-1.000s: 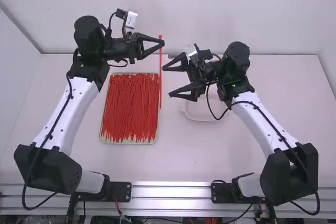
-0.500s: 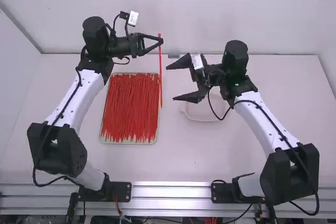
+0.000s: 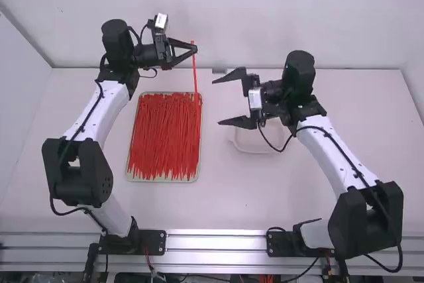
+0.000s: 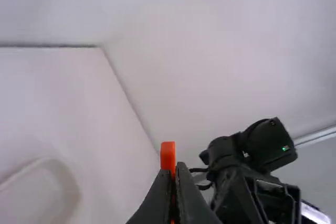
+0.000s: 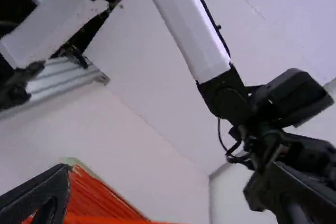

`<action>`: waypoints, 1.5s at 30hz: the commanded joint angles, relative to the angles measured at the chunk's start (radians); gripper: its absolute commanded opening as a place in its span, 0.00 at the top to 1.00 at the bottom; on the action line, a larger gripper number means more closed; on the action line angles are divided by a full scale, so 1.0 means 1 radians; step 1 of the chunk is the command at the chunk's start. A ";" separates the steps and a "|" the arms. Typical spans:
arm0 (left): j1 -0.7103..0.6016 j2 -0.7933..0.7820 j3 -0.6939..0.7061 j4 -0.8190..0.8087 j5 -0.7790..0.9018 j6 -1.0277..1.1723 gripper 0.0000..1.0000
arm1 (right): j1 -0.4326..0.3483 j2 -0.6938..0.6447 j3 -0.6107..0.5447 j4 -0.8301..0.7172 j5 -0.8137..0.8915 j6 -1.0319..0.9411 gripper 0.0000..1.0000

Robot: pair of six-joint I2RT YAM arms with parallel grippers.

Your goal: Fasten the cable tie

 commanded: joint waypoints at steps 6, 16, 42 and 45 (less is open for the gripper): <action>-0.006 -0.009 0.023 0.014 0.093 -0.323 0.98 | -0.009 0.002 0.022 0.002 -0.021 -0.343 0.01; -0.006 -0.009 0.014 0.017 0.034 -0.467 0.98 | 0.042 0.002 0.022 0.002 -0.022 -0.550 0.01; -0.006 -0.009 0.014 0.059 -0.016 -0.637 0.98 | 0.090 0.002 0.022 0.003 -0.022 -0.686 0.37; -0.021 -0.009 0.014 0.058 -0.018 -0.628 0.98 | 0.101 0.002 0.022 0.002 -0.020 -0.701 0.44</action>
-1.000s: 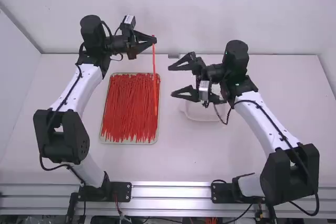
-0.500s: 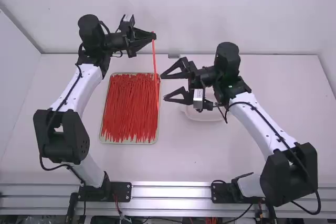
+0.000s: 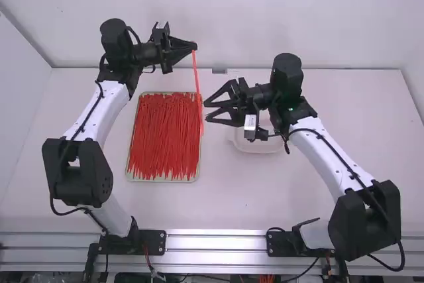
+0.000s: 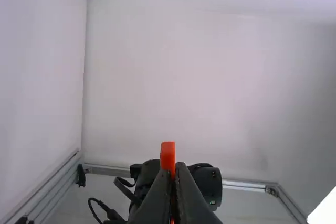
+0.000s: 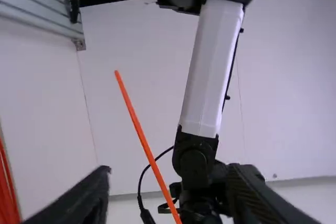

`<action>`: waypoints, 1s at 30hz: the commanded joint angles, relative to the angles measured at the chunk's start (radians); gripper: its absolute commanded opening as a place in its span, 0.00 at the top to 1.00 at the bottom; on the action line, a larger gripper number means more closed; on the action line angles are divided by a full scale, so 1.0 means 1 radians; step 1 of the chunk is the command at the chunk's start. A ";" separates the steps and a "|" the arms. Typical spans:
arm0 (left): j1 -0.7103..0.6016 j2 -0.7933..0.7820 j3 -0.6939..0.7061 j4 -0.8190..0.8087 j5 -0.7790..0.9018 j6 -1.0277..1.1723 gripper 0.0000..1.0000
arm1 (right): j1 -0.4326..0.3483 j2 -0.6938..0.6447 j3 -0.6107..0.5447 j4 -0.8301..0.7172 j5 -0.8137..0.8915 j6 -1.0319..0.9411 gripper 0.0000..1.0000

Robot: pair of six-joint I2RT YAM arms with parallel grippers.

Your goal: Fasten the cable tie

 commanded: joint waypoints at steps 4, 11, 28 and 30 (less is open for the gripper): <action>-0.032 -0.009 0.014 0.004 -0.018 0.013 0.98 | 0.030 0.002 0.022 0.010 0.002 -0.020 0.45; -0.030 -0.009 0.014 -0.006 -0.024 0.035 0.98 | 0.028 0.002 0.022 0.010 0.001 -0.016 0.63; -0.031 -0.009 0.014 -0.013 -0.019 0.055 0.98 | 0.029 0.002 0.022 -0.005 0.001 -0.008 1.00; -0.031 -0.009 0.014 -0.012 -0.021 0.061 0.98 | 0.029 0.002 0.022 -0.018 0.002 -0.010 1.00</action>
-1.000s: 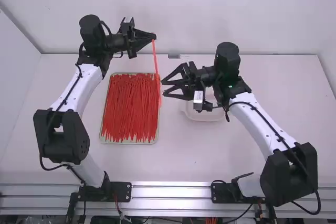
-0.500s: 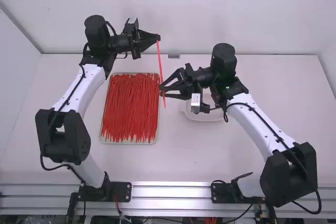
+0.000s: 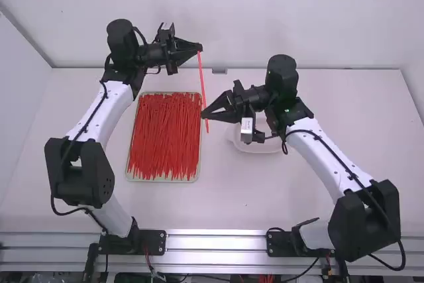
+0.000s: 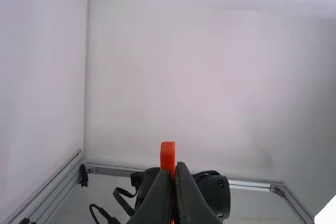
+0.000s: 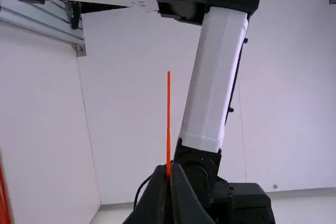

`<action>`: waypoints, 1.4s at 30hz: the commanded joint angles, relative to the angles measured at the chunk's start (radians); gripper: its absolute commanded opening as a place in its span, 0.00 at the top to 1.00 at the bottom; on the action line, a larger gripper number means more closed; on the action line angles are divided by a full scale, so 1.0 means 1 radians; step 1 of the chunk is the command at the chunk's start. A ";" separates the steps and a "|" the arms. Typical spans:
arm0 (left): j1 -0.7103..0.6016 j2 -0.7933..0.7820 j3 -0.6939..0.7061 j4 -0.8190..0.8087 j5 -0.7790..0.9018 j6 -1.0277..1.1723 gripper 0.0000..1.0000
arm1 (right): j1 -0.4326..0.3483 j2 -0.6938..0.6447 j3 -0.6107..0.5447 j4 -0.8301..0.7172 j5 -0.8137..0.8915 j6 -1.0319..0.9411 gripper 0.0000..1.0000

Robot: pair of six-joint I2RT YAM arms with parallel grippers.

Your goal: Fasten the cable tie

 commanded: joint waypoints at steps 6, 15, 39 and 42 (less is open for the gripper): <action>0.000 -0.009 0.014 0.002 0.004 0.047 0.98 | -0.003 0.002 0.022 -0.038 0.000 -0.013 1.00; 0.000 -0.009 0.014 0.004 0.000 0.047 0.98 | -0.003 0.002 0.022 -0.035 0.000 -0.013 1.00; -0.001 -0.009 0.014 0.003 0.023 0.076 0.98 | -0.002 0.002 0.022 -0.032 0.041 -0.005 1.00; -0.001 -0.009 0.014 0.003 0.023 0.077 0.98 | -0.002 0.002 0.022 -0.035 0.042 -0.006 1.00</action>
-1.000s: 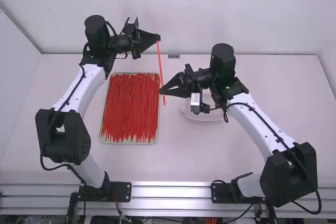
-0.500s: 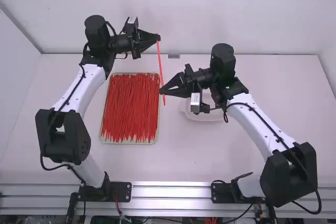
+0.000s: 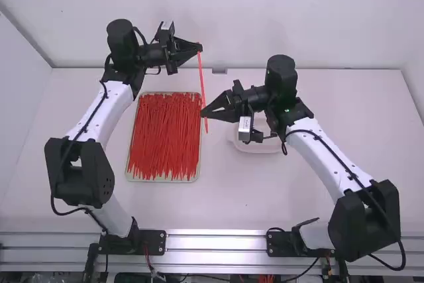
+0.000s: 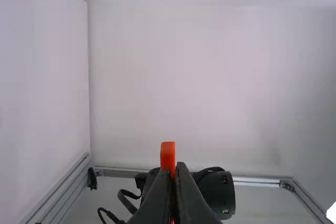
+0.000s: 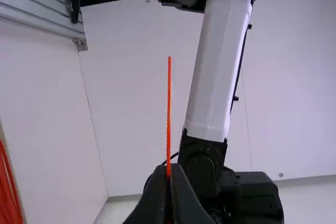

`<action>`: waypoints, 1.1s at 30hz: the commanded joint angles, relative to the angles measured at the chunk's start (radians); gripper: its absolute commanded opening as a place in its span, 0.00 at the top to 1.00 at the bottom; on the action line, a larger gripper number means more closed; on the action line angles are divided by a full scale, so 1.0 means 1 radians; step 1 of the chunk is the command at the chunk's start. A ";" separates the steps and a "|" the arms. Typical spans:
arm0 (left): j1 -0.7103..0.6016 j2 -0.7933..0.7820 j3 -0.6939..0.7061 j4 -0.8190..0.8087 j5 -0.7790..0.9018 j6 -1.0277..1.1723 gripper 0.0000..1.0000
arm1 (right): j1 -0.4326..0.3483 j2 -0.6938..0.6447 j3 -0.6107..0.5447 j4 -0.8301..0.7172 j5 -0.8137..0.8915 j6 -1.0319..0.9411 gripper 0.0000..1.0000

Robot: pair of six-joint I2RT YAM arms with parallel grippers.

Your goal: Fasten the cable tie

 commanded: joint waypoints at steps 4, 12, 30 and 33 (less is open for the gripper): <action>-0.001 -0.009 0.014 0.008 0.032 0.024 0.98 | -0.001 0.002 0.022 -0.001 0.004 0.031 1.00; -0.001 -0.009 0.014 -0.022 0.050 0.106 0.98 | 0.000 0.002 0.022 0.000 0.131 0.669 1.00; 0.000 -0.009 -0.003 0.043 0.064 0.320 0.98 | 0.017 0.003 0.023 0.017 0.183 1.003 1.00; 0.000 -0.009 -0.003 0.148 0.061 0.399 0.98 | 0.007 0.003 0.023 0.249 0.208 1.358 1.00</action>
